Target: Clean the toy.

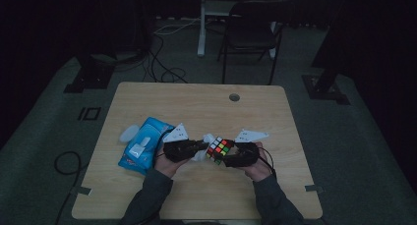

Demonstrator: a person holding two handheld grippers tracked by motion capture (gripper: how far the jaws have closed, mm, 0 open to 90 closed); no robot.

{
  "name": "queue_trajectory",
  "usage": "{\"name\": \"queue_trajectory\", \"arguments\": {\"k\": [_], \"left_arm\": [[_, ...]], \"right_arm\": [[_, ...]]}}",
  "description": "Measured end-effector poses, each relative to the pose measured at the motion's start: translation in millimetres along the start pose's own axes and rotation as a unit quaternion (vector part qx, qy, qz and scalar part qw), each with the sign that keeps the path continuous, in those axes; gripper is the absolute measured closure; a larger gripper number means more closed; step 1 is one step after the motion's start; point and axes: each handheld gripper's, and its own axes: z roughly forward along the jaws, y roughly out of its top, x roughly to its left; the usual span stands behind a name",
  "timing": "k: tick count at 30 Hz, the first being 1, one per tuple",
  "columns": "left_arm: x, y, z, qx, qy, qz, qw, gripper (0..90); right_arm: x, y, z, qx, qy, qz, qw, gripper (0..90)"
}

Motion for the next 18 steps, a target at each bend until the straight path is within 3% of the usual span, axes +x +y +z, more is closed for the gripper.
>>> {"name": "queue_trajectory", "arguments": {"k": [8, 12, 18], "left_arm": [[-1.0, 0.0, -5.0, -0.001, -0.007, 0.000, 1.0000, 85.5], [-1.2, -0.8, -1.7, 0.004, -0.006, 0.000, 1.0000, 85.5], [1.1, -1.1, 2.1, 0.004, -0.002, -0.005, 1.0000, 85.5]], "right_arm": [[-5.6, -3.2, 0.9, 0.001, -0.010, 0.008, 0.9999, 33.9], [-3.3, -2.2, 0.6, -0.002, -0.005, 0.004, 1.0000, 33.8], [5.5, 0.4, 0.5, -0.009, 0.011, -0.022, 0.9997, 33.9]]}}
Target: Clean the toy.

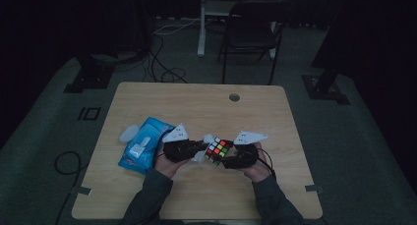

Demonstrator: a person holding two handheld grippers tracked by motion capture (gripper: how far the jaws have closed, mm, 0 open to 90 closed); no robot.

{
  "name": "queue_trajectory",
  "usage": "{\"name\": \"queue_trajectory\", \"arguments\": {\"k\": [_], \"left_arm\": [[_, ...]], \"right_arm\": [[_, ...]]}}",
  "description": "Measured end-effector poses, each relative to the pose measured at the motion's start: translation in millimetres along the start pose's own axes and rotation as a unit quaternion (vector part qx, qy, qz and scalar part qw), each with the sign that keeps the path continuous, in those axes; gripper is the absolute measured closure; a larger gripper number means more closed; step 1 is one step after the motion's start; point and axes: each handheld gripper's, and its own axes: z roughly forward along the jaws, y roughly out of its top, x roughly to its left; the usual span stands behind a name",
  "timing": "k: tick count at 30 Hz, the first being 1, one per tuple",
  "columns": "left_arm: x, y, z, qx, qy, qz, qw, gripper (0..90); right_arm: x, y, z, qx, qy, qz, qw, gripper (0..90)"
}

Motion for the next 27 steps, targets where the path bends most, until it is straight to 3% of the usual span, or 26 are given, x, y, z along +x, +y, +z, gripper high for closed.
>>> {"name": "queue_trajectory", "arguments": {"k": [11, 21, 27], "left_arm": [[4.7, 0.6, 7.1, 0.006, 0.025, -0.010, 0.9996, 85.5], [3.9, -8.8, 13.0, 0.032, 0.028, -0.014, 0.9990, 85.6], [1.9, -13.9, 10.2, 0.038, 0.031, -0.013, 0.9987, 85.5]], "right_arm": [[15.3, 4.0, 1.4, -0.008, 0.019, -0.047, 0.9987, 33.9], [9.4, 5.8, -5.6, -0.032, 0.015, -0.031, 0.9989, 33.8], [3.4, 5.8, -9.1, -0.039, -0.001, -0.020, 0.9990, 33.9]]}}
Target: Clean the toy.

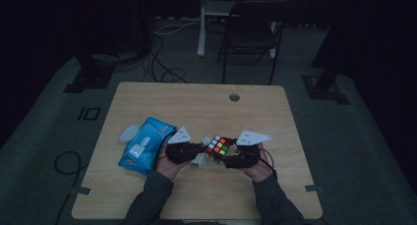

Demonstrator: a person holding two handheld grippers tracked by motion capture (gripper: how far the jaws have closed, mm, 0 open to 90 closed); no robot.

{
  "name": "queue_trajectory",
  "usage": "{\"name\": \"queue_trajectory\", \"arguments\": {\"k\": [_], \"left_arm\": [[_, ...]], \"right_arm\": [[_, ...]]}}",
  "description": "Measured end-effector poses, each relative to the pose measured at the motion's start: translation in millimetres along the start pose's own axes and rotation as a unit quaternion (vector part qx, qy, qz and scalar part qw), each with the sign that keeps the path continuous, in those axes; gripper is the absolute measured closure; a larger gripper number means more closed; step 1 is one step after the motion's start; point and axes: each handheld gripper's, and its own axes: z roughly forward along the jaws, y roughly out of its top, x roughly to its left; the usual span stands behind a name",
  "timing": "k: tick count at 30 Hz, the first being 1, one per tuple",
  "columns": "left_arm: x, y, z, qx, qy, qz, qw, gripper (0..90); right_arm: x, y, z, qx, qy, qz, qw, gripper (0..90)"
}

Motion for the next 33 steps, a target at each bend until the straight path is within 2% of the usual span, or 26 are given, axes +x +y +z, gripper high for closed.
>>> {"name": "queue_trajectory", "arguments": {"k": [8, 13, 16, 19, 22, 27, 33], "left_arm": [[0.4, -1.2, -7.0, -0.002, 0.008, 0.001, 1.0000, 85.5], [2.4, -3.8, -12.7, -0.008, 0.028, -0.003, 0.9996, 85.5], [3.7, -5.0, -14.8, 0.001, 0.049, -0.007, 0.9988, 85.5], [5.4, -6.8, -15.8, 0.007, 0.062, -0.009, 0.9980, 85.5], [7.1, -9.5, -16.3, 0.012, 0.085, -0.012, 0.9962, 85.5], [9.1, -13.9, -15.1, 0.024, 0.119, -0.019, 0.9924, 85.5], [12.0, -18.8, -13.3, 0.034, 0.146, -0.025, 0.9883, 85.5]], "right_arm": [[-8.2, -1.2, -3.4, -0.004, -0.032, 0.020, 0.9993, 33.9], [-15.2, -3.3, -6.1, -0.004, -0.057, 0.036, 0.9977, 33.9], [-18.0, -4.4, -7.3, -0.002, -0.073, 0.039, 0.9965, 33.9], [-21.2, -6.4, -8.4, 0.002, -0.088, 0.042, 0.9952, 33.9], [-24.2, -9.4, -8.3, 0.009, -0.108, 0.042, 0.9932, 33.8], [-31.4, -15.2, -8.1, 0.015, -0.126, 0.051, 0.9906, 33.9], [-38.6, -21.4, -7.6, 0.023, -0.135, 0.062, 0.9887, 33.8]]}}
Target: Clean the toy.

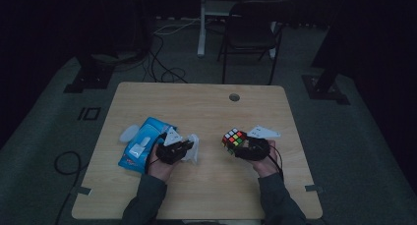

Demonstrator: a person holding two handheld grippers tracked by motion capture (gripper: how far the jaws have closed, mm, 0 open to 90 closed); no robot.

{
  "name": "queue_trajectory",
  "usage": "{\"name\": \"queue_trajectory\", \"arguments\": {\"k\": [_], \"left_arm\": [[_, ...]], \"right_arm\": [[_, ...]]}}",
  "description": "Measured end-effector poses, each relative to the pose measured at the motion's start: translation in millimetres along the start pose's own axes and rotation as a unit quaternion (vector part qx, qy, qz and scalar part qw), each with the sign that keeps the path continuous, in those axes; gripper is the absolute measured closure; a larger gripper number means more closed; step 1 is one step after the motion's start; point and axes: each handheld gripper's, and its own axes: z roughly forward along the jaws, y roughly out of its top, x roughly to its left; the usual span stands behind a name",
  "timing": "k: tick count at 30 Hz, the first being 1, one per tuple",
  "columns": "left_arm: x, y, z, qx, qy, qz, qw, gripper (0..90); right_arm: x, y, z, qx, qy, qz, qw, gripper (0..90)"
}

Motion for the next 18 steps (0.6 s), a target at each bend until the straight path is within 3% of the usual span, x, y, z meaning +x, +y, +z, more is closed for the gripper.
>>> {"name": "queue_trajectory", "arguments": {"k": [3, 18], "left_arm": [[1.6, -1.7, 0.9, 0.001, 0.013, -0.002, 0.9999, 85.4], [4.8, -10.9, 9.1, 0.011, 0.040, -0.012, 0.9991, 84.3]], "right_arm": [[-2.6, -2.0, 0.6, 0.002, -0.005, 0.004, 1.0000, 33.9], [-14.5, -17.6, 8.8, 0.029, -0.056, 0.005, 0.9980, 33.8]]}}
